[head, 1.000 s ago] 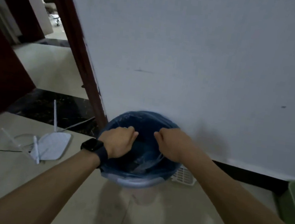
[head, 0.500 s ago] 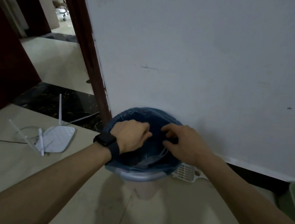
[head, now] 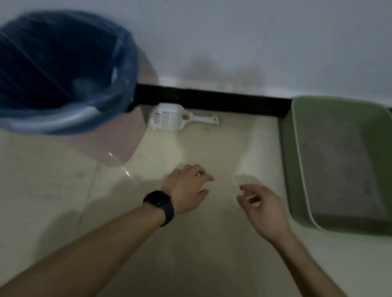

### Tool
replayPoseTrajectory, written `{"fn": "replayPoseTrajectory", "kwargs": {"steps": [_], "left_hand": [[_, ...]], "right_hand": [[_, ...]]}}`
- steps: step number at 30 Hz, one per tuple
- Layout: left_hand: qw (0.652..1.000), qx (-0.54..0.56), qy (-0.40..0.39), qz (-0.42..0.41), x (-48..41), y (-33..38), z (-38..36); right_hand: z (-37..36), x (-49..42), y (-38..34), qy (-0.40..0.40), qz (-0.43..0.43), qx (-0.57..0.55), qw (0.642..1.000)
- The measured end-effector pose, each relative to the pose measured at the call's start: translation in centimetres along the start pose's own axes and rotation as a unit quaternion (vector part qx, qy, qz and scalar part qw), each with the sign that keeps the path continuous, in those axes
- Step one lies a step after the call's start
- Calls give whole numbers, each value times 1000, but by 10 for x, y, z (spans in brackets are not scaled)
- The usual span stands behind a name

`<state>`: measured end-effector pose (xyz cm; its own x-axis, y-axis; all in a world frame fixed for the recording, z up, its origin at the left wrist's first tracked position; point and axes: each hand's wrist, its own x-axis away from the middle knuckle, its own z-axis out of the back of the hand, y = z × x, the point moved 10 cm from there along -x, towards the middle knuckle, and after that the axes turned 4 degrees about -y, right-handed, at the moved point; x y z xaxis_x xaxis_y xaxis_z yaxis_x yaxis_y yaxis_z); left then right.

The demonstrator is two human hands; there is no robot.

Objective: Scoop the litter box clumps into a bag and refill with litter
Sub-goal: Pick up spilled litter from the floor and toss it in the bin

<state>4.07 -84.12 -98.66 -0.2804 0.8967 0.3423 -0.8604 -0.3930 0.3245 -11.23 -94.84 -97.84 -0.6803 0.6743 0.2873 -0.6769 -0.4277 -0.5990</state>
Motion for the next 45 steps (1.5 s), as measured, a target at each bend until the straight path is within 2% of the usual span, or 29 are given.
{"fn": "replayPoseTrajectory", "kwargs": {"steps": [2,5,9,13,21,33,39,45], "left_hand": [[999,10,-23,33,2,2,-56],[998,23,0,53,16,8,-99],[993,11,102,52,42,16,-112],[988,18,139,71,41,21,-110],[977,7,199,81,31,24,-104],[968,123,212,52,8,30,-95],[974,88,208,-1,-1,39,-87],[975,93,204,1,0,38,-90]], "right_hand": [[-27,24,52,-8,-32,26,999],[-50,50,86,8,-24,70,997],[-67,65,75,46,43,140,988],[-80,58,62,76,66,161,982],[-86,50,56,121,137,143,973],[-74,31,54,159,180,73,968],[-71,26,59,144,155,34,977],[-74,25,64,131,118,1,984]]}}
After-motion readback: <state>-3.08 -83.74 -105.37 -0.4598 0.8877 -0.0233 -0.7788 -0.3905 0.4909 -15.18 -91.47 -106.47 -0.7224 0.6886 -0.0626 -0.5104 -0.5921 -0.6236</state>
